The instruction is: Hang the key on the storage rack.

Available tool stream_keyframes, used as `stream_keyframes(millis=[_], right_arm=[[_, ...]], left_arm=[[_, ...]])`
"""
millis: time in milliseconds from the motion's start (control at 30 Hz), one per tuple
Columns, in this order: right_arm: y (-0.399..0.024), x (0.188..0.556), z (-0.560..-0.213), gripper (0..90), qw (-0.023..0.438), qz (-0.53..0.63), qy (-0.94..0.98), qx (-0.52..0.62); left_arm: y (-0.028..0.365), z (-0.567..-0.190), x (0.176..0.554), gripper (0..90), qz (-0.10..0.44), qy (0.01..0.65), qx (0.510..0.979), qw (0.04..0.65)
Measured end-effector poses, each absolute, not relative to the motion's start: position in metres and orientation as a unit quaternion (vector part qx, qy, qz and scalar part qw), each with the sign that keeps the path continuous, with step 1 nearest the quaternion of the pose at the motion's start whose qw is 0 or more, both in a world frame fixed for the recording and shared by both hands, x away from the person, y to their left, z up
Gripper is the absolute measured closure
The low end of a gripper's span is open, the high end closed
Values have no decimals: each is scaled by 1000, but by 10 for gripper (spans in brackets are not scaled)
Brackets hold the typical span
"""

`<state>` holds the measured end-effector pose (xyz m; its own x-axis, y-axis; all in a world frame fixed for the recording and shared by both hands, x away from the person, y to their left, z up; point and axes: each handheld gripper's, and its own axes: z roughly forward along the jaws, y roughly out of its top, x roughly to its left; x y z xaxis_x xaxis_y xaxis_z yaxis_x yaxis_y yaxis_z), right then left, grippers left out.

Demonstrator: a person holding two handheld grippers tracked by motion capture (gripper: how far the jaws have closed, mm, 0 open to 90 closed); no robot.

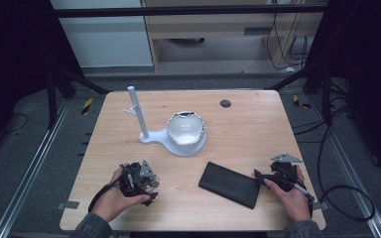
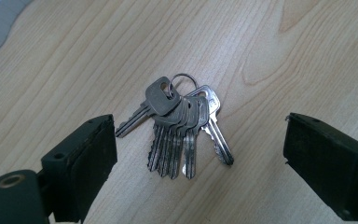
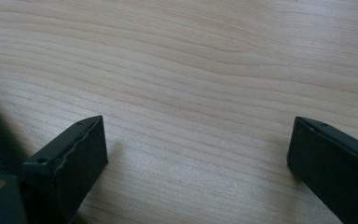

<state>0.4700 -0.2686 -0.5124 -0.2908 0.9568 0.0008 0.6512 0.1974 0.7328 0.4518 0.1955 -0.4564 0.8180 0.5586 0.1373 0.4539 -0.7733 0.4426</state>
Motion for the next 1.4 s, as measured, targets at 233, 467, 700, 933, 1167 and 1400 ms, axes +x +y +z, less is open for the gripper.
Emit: stream_keyframes(millis=[233,467,700,933,1167,1400], right_arm=[[-268,470,-512,50,238,321,736,546],[-268,469,-512,51,237,322,735,547],[-268,469,-512,50,237,322,735,547],[-268,469,-512,50,238,322,735,547],[-268,469,-512,50,238,322,735,547],[-268,469,-512,50,238,321,735,547]], left_arm=[[191,-455,459,65,135,249,946,156],[189,-456,466,83,118,254,947,158],[189,-456,474,264,106,262,947,151],[187,-462,481,397,102,257,951,138],[187,-453,483,520,113,254,948,153],[189,-455,484,551,104,235,956,140]])
